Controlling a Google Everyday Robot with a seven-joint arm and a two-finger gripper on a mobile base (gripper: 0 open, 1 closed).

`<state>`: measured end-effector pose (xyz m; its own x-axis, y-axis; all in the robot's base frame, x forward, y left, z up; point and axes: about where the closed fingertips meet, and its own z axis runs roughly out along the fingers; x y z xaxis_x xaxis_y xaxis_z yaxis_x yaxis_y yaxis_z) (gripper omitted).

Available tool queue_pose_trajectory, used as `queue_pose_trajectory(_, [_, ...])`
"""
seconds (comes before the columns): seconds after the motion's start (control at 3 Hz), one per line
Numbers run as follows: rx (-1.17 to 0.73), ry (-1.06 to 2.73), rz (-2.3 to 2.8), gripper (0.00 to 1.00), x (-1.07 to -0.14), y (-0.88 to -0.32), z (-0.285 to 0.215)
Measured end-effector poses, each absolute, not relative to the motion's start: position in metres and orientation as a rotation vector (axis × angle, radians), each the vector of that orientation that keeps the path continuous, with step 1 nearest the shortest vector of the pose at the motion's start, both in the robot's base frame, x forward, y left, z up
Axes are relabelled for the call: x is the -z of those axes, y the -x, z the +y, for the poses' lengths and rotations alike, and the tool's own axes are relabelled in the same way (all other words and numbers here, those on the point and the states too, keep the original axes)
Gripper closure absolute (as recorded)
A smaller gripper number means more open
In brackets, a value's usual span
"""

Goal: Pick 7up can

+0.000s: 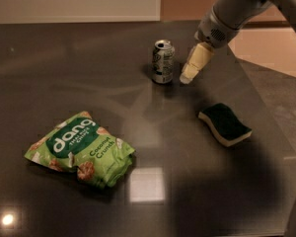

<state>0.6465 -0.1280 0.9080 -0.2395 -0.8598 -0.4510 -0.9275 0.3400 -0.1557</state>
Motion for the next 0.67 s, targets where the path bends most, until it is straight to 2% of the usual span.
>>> queue_pose_trajectory(0.67, [-0.299,1.506,2.108,0.00,-0.901,-0.676,-0.102])
